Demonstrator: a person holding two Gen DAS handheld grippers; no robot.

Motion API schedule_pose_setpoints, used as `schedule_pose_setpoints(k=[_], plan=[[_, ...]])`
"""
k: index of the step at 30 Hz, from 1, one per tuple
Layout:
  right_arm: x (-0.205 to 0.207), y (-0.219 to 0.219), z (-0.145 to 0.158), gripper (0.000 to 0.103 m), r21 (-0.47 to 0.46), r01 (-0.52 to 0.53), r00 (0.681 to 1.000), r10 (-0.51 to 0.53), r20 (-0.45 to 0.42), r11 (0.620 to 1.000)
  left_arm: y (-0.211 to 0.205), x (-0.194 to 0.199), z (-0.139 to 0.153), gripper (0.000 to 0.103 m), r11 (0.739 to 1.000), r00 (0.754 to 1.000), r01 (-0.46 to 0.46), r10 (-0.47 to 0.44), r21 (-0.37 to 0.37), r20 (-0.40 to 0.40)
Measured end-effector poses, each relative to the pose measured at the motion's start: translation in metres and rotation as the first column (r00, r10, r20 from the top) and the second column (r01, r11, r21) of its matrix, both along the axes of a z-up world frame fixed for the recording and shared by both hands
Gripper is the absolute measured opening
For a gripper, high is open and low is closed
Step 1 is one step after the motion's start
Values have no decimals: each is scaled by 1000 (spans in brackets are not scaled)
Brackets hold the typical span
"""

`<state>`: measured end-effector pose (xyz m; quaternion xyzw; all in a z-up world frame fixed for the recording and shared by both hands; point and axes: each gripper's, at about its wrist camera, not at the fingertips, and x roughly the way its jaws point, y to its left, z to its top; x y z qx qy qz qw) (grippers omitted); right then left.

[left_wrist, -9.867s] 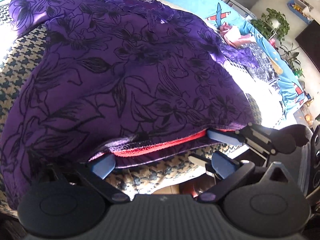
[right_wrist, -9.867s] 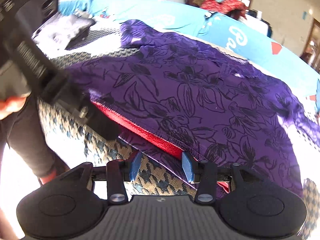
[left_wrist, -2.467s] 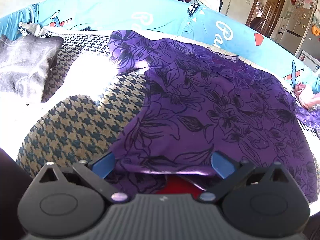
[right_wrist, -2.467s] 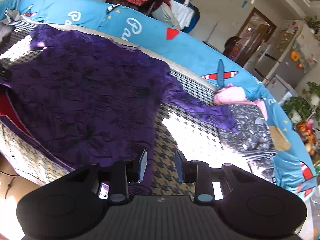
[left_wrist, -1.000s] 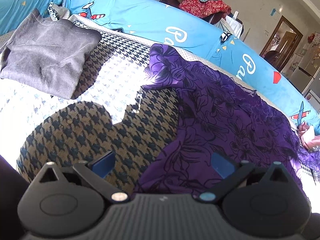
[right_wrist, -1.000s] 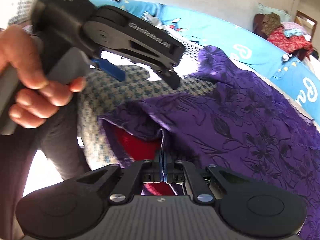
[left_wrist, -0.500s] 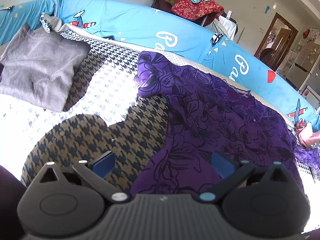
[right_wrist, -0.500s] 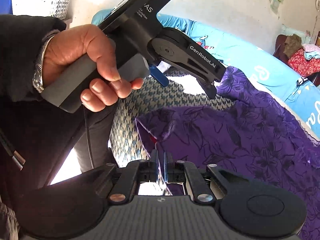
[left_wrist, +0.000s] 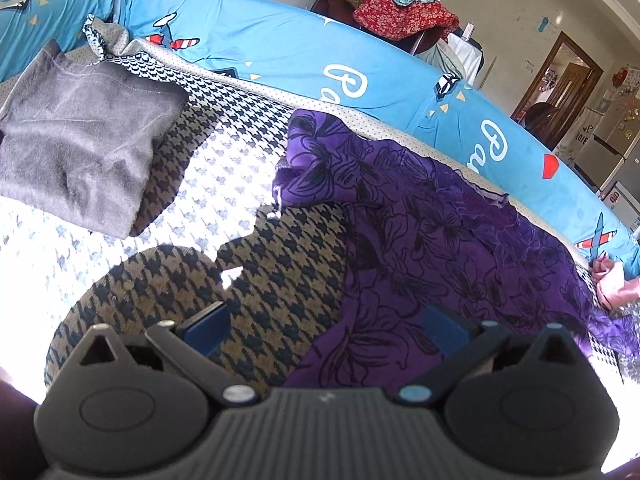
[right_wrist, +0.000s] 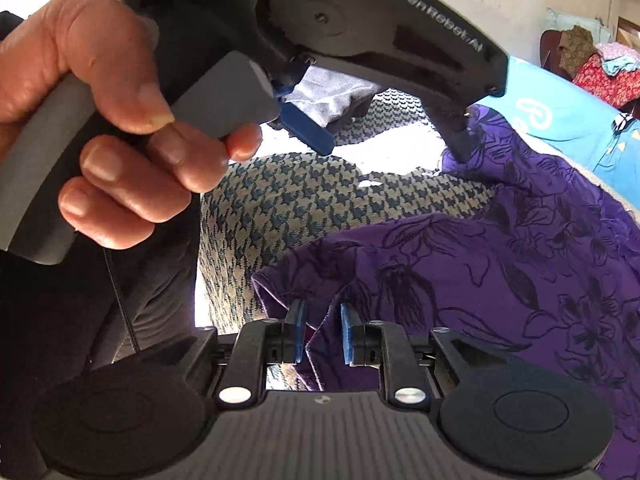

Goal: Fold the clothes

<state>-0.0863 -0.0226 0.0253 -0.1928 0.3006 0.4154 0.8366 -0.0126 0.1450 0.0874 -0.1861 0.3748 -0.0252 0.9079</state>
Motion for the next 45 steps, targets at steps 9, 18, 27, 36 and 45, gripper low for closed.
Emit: schedule_pose_setpoints(k=[9, 18, 27, 36, 45], plan=[[0, 26, -6, 20, 20, -120, 990, 121, -70, 993, -31, 52, -2, 103, 983, 984, 168, -162, 74, -76], [-1, -32, 19, 20, -11, -141, 990, 140, -33, 990, -49, 82, -28, 102, 957, 952, 272, -253, 98, -172], [32, -115, 31, 24, -10, 51, 999, -51, -5, 999, -35, 74, -41, 72, 945, 926, 324, -310, 35, -215], [55, -130, 22, 24, 130, 133, 981, -112, -160, 983, -38, 71, -43, 42, 934, 920, 352, -334, 61, -205], [18, -68, 14, 32, 67, -111, 991, 116, -65, 992, -41, 71, -43, 32, 919, 913, 381, -359, 97, -193]])
